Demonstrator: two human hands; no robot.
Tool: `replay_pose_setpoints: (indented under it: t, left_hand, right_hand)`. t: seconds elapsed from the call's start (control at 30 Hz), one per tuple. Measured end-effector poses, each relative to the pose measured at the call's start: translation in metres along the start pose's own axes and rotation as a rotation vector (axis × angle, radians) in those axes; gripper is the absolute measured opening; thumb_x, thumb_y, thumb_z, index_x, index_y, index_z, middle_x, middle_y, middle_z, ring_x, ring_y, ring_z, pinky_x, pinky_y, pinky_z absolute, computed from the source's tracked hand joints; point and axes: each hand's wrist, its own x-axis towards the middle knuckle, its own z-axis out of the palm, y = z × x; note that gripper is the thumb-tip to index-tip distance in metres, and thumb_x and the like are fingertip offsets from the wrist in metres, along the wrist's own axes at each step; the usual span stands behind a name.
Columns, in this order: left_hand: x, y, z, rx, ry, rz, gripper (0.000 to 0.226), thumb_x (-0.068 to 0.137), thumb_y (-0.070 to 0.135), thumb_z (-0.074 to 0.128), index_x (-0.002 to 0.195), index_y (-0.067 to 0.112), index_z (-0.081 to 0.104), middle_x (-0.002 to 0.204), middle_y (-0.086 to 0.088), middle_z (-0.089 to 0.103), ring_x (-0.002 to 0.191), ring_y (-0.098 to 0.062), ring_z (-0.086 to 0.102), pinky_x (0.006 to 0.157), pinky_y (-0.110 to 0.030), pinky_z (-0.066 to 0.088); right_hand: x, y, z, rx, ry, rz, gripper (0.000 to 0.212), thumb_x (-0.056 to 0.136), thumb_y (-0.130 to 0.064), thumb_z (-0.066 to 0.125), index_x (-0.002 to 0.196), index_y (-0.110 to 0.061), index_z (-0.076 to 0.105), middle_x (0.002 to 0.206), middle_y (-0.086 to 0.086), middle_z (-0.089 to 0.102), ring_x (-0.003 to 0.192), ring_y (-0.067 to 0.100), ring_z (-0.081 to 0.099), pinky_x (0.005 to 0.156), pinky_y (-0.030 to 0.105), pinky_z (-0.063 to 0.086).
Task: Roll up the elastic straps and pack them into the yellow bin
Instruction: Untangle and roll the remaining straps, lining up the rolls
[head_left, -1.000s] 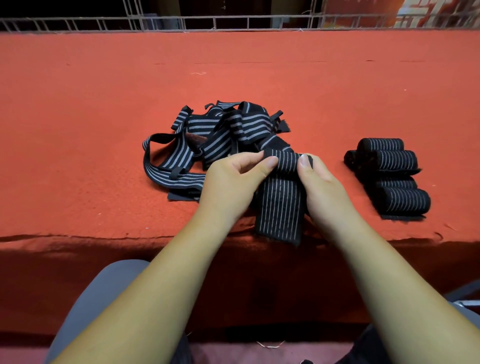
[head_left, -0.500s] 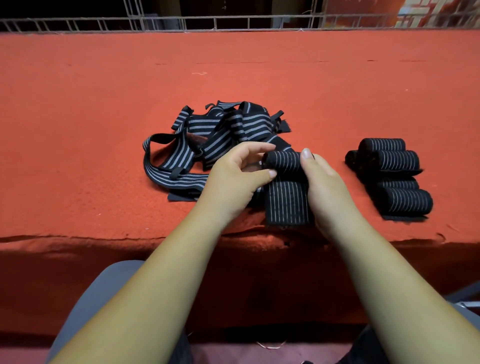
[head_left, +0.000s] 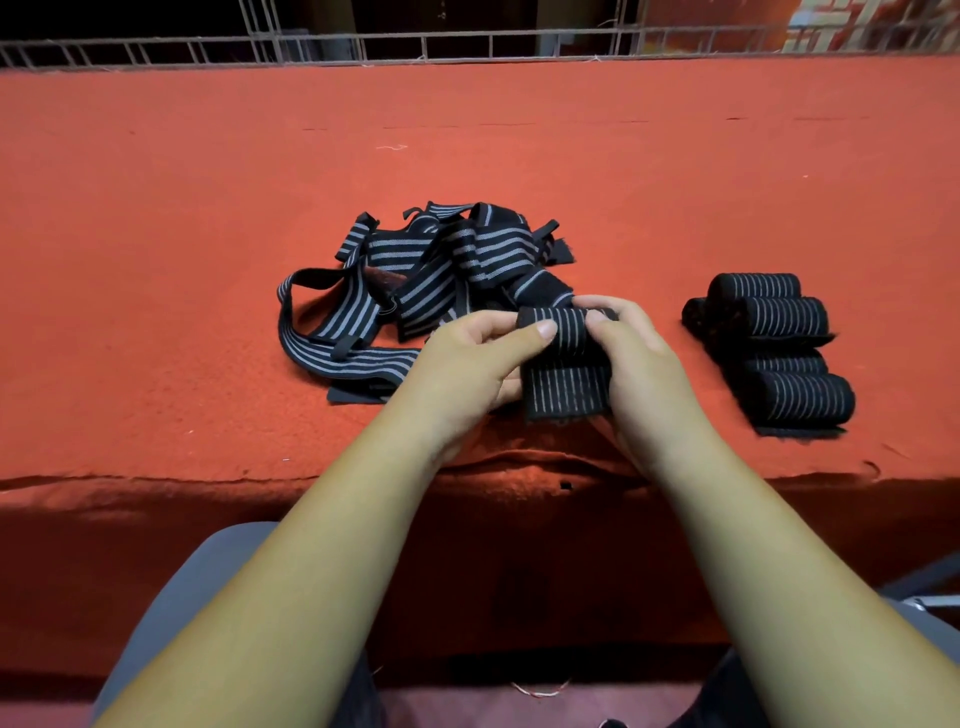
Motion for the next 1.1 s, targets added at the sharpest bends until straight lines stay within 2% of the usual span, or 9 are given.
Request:
replay_pose_setpoints:
  t: [0.07, 0.13, 0.2, 0.33, 0.47, 0.63, 0.73, 0.87, 1.1]
  left_hand:
    - [-0.001, -0.002, 0.001, 0.038, 0.007, 0.012, 0.031, 0.096, 0.010, 0.079, 0.126, 0.010, 0.075, 0.124, -0.022, 0.077, 0.115, -0.035, 0.074, 0.113, -0.061, 0.052]
    - [-0.001, -0.003, 0.001, 0.103, 0.031, 0.055, 0.039, 0.092, -0.003, 0.078, 0.125, 0.017, 0.074, 0.120, -0.012, 0.079, 0.110, -0.025, 0.075, 0.098, -0.042, 0.060]
    - [0.000, -0.003, 0.000, 0.124, 0.026, 0.088, 0.046, 0.087, -0.007, 0.078, 0.124, 0.021, 0.073, 0.121, -0.011, 0.078, 0.104, -0.020, 0.073, 0.088, -0.034, 0.056]
    - [-0.002, 0.000, 0.005, 0.014, -0.007, 0.015, 0.031, 0.096, 0.005, 0.077, 0.126, 0.009, 0.072, 0.125, -0.020, 0.077, 0.110, -0.026, 0.074, 0.104, -0.048, 0.060]
    - [-0.002, -0.001, 0.008, -0.035, 0.028, -0.012, 0.023, 0.101, 0.003, 0.071, 0.124, 0.001, 0.071, 0.124, -0.022, 0.077, 0.103, -0.023, 0.078, 0.090, -0.037, 0.063]
    - [0.000, -0.001, 0.013, 0.004, 0.042, 0.002, 0.034, 0.093, -0.007, 0.072, 0.124, 0.007, 0.072, 0.110, -0.012, 0.079, 0.097, -0.023, 0.077, 0.107, -0.051, 0.059]
    - [0.002, -0.003, 0.021, 0.153, 0.023, 0.044, 0.060, 0.075, 0.009, 0.081, 0.134, 0.020, 0.072, 0.119, -0.007, 0.080, 0.109, -0.028, 0.078, 0.113, -0.053, 0.055]
    - [0.001, -0.004, 0.045, 0.337, -0.040, 0.187, 0.087, 0.076, -0.001, 0.079, 0.150, 0.042, 0.058, 0.144, 0.003, 0.065, 0.113, -0.019, 0.077, 0.105, -0.044, 0.061]
    - [0.011, -0.010, 0.093, 0.356, 0.005, 0.295, 0.064, 0.089, -0.001, 0.079, 0.135, 0.042, 0.070, 0.127, 0.008, 0.074, 0.089, -0.014, 0.077, 0.091, -0.036, 0.060]
  right_hand:
    - [0.001, 0.001, 0.000, 0.004, 0.003, 0.008, 0.031, 0.089, -0.046, 0.060, 0.112, -0.035, 0.076, 0.118, 0.000, 0.079, 0.117, 0.026, 0.074, 0.108, 0.062, 0.055]
    - [0.001, 0.001, 0.001, -0.004, 0.004, 0.011, 0.035, 0.086, -0.055, 0.061, 0.110, -0.035, 0.076, 0.115, 0.003, 0.080, 0.115, 0.032, 0.074, 0.107, 0.064, 0.055]
    - [0.002, 0.001, 0.001, -0.007, 0.011, 0.005, 0.037, 0.088, -0.056, 0.060, 0.110, -0.031, 0.076, 0.110, 0.006, 0.080, 0.112, 0.041, 0.074, 0.100, 0.065, 0.056]
    - [0.002, 0.000, -0.001, 0.029, 0.014, -0.015, 0.032, 0.093, -0.037, 0.056, 0.114, -0.020, 0.074, 0.106, 0.010, 0.079, 0.101, 0.033, 0.076, 0.092, 0.061, 0.060]
    - [0.003, 0.000, -0.002, 0.068, -0.014, 0.001, 0.026, 0.097, -0.018, 0.053, 0.116, -0.015, 0.071, 0.098, 0.002, 0.077, 0.091, 0.021, 0.074, 0.086, 0.055, 0.062]
    - [0.003, -0.003, -0.009, 0.008, -0.012, -0.023, 0.035, 0.076, -0.031, 0.058, 0.108, -0.031, 0.074, 0.119, 0.015, 0.075, 0.114, 0.045, 0.071, 0.097, 0.066, 0.060]
    - [0.000, -0.006, -0.020, -0.030, 0.044, -0.046, 0.032, 0.086, -0.025, 0.058, 0.112, -0.031, 0.075, 0.110, 0.002, 0.075, 0.104, 0.029, 0.073, 0.096, 0.058, 0.061]
    - [-0.004, -0.012, -0.040, -0.047, 0.116, -0.031, 0.035, 0.087, -0.028, 0.056, 0.116, -0.035, 0.075, 0.111, 0.002, 0.073, 0.101, 0.031, 0.076, 0.094, 0.060, 0.063]
    - [-0.007, -0.028, -0.083, -0.086, 0.210, -0.051, 0.032, 0.095, -0.024, 0.056, 0.126, -0.025, 0.066, 0.107, 0.003, 0.071, 0.078, 0.016, 0.074, 0.077, 0.047, 0.065]
